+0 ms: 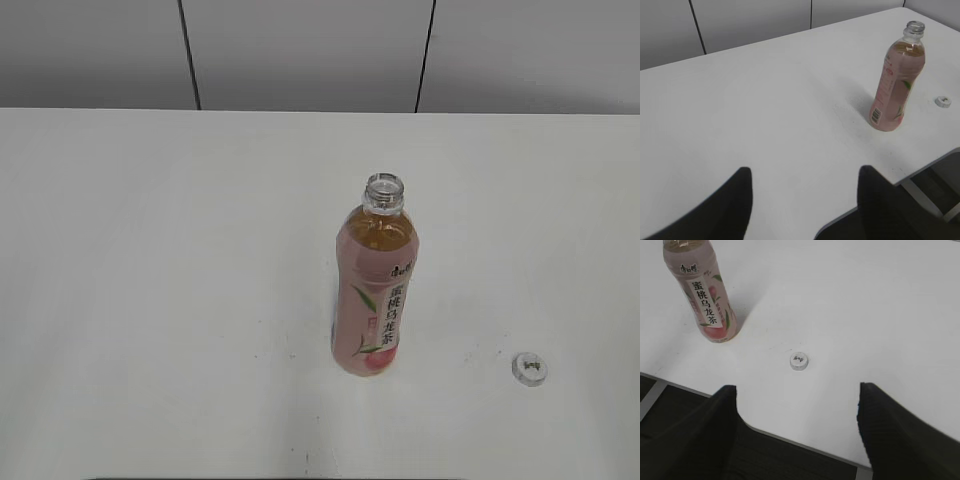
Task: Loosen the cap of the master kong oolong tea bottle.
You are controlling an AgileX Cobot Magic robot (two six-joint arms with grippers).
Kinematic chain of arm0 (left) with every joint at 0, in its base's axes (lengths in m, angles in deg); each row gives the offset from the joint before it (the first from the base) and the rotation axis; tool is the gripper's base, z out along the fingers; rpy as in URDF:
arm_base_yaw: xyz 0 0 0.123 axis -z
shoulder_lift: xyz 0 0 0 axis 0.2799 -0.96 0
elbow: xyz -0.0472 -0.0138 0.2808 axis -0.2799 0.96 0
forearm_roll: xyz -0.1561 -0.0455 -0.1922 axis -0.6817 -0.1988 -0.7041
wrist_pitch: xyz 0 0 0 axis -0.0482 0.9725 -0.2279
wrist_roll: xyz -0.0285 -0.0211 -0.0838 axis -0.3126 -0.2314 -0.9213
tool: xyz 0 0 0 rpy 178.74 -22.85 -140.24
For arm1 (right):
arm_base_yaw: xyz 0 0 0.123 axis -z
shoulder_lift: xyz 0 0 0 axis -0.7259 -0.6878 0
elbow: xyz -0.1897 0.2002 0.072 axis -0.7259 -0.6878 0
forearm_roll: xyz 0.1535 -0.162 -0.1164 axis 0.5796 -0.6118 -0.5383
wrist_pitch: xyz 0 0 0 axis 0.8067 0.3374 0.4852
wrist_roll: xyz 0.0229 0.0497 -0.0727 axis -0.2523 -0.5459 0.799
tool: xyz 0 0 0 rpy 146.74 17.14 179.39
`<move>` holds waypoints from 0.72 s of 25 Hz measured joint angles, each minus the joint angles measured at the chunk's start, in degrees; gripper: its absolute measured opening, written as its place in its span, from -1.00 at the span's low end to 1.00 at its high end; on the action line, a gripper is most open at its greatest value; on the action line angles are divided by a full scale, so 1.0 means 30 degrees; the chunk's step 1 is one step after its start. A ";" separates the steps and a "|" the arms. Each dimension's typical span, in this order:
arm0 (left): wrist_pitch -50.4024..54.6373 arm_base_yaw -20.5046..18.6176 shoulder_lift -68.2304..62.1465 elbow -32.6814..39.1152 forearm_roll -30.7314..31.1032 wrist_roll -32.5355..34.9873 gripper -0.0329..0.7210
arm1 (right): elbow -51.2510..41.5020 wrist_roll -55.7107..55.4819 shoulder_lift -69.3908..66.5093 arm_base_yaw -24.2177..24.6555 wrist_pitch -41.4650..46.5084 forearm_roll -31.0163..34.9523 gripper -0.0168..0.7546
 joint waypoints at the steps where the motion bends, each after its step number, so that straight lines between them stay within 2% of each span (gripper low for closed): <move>1: 0.0000 0.0000 0.0000 0.0000 0.0000 0.0000 0.16 | 0.0000 -0.0021 0.0000 0.0000 -0.0018 0.0000 0.51; 13: -0.0015 -0.0261 0.0000 0.0006 -0.0060 0.0000 0.16 | 0.0000 -0.0035 0.0000 0.0056 -0.0123 0.0000 0.51; 15: 0.0003 -0.1551 0.0000 0.0006 -0.0060 0.0000 0.16 | 0.0000 -0.0035 0.0008 0.0785 -0.0133 0.0063 0.51; 18: -0.0004 -0.5119 0.0000 0.0006 -0.0060 0.0000 0.16 | 0.0000 -0.0059 0.0008 0.2796 -0.0133 0.0073 0.51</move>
